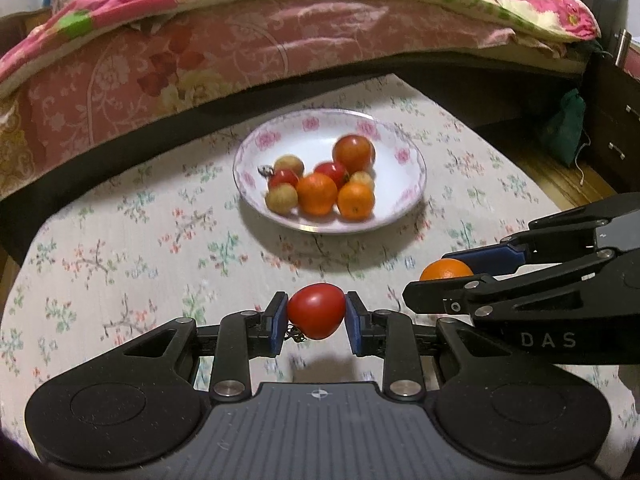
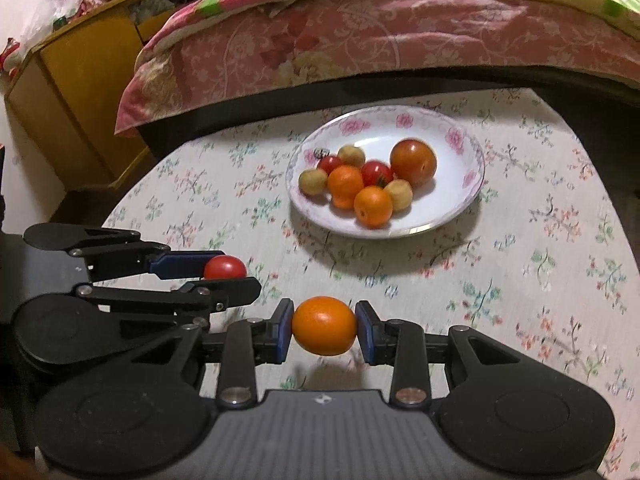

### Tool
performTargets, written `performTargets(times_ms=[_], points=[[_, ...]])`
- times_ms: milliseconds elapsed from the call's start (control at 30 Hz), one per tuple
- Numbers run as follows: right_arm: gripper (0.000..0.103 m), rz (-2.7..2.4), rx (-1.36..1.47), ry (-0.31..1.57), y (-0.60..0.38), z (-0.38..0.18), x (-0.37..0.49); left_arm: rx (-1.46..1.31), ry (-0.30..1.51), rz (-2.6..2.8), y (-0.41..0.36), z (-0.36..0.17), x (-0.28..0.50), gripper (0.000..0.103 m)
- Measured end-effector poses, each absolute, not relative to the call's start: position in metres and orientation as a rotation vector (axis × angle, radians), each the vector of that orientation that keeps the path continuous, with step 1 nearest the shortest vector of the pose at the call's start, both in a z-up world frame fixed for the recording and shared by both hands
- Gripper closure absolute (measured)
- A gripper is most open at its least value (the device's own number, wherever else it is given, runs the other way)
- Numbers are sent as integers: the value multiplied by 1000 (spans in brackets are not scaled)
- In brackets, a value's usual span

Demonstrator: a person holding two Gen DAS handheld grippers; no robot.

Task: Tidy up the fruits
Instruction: 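Lower the tomato and mandarin into the white plate and open both tools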

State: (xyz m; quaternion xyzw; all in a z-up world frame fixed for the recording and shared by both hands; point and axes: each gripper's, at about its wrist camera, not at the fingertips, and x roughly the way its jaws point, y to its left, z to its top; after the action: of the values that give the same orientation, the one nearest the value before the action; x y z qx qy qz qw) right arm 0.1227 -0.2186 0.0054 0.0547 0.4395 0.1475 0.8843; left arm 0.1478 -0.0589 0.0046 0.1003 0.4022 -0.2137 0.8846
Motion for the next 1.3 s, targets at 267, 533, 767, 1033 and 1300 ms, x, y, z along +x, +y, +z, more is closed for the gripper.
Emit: performTargets(times_ms=[267, 533, 767, 1033, 1300], points=[[75, 292, 139, 868, -229, 14, 157, 208, 789, -427, -70, 14, 185, 66], [75, 254, 202, 843, -252, 10, 204, 227, 767, -422, -91, 14, 234, 66], [74, 239, 272, 853, -268, -2, 228, 239, 776, -411, -101, 5, 258, 65], [73, 231, 293, 839, -270, -4, 234, 220, 795, -395, -99, 2, 266, 54], [60, 208, 324, 809, -278, 2, 233, 225, 785, -379, -96, 8, 264, 44]])
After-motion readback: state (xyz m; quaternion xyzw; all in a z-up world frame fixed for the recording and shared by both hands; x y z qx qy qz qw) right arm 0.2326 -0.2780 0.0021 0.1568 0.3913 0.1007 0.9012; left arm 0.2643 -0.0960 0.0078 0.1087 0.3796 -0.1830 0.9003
